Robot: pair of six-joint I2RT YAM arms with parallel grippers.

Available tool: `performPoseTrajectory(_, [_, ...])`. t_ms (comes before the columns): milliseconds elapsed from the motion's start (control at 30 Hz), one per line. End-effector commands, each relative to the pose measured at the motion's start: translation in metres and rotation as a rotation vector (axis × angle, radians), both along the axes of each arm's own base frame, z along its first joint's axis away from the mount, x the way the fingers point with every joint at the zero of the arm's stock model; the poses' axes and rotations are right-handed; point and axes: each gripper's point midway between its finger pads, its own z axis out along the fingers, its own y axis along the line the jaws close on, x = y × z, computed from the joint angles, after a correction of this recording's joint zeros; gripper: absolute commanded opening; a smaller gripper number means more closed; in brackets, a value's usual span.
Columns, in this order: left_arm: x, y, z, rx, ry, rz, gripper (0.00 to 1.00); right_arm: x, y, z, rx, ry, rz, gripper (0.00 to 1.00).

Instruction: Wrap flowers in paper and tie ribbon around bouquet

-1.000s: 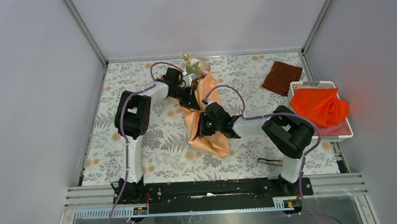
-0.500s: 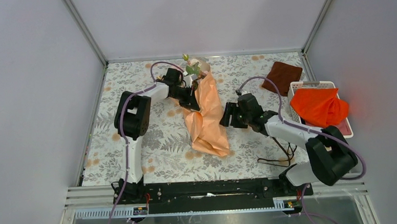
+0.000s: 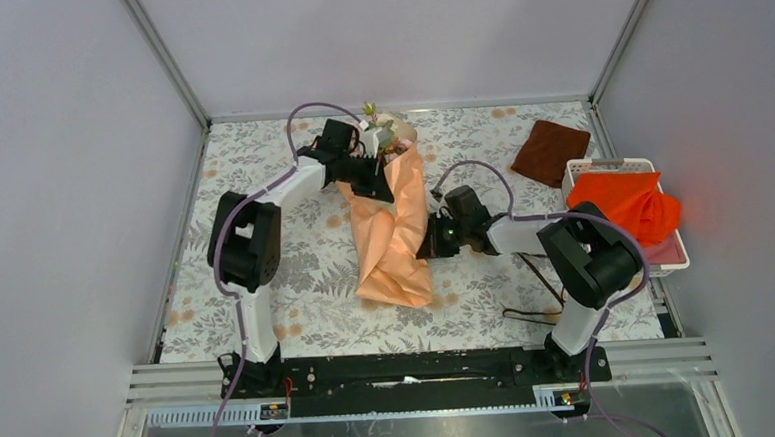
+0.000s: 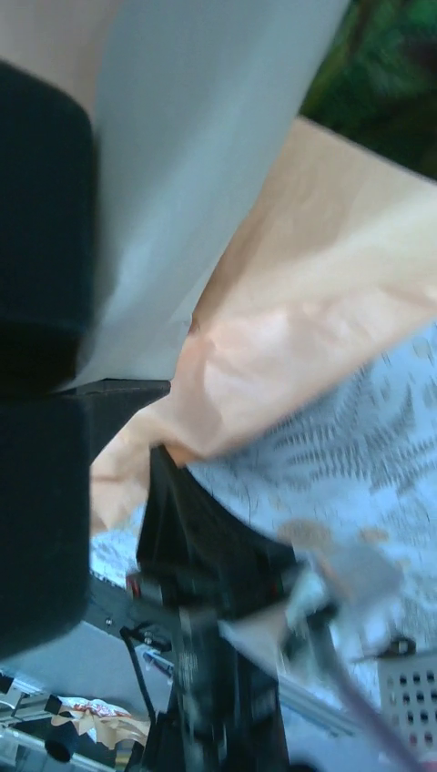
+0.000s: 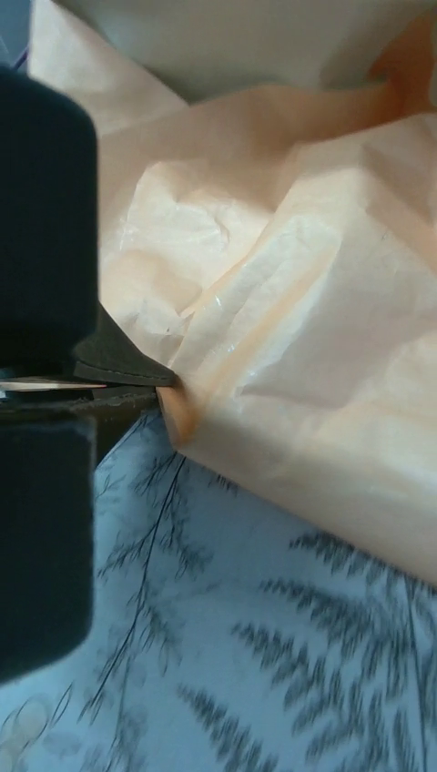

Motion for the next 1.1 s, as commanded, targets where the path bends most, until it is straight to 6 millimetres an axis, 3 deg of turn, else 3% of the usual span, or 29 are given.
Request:
performPoseTrajectory(0, [-0.012,-0.034,0.062,-0.091,-0.070,-0.042,0.00,-0.007,0.025,-0.003,-0.019,-0.007,0.052,0.00])
performPoseTrajectory(133, [-0.013,-0.049,0.051,-0.093,-0.035,-0.048,0.00,-0.007,0.036,0.000,-0.025,-0.032,0.036,0.00])
performPoseTrajectory(333, [-0.004,-0.066,-0.005,-0.046,0.060,-0.041,0.00,-0.016,0.057,0.000,-0.012,-0.050,0.030,0.00])
performPoseTrajectory(533, [0.013,-0.053,-0.064,0.102,0.037,0.008,0.00,-0.024,0.050,0.010,0.015,-0.074,-0.032,0.02])
performPoseTrajectory(733, [0.012,-0.049,-0.082,0.129,0.039,0.015,0.00,-0.021,0.000,0.035,-0.112,-0.155,-0.156,0.25])
performPoseTrajectory(867, [0.010,-0.049,-0.081,0.125,0.038,0.010,0.00,-0.003,-0.038,0.063,-0.124,-0.219,-0.242,0.46])
performPoseTrajectory(933, [0.010,-0.049,-0.079,0.124,0.031,0.007,0.00,0.012,-0.045,0.075,-0.096,-0.255,-0.263,0.53])
performPoseTrajectory(1000, [0.011,-0.048,-0.078,0.126,0.026,0.008,0.00,0.027,-0.040,0.087,-0.059,-0.284,-0.246,0.61])
performPoseTrajectory(1067, [0.011,-0.048,-0.076,0.125,0.023,0.009,0.00,0.039,-0.031,0.086,-0.062,-0.285,-0.214,0.67])
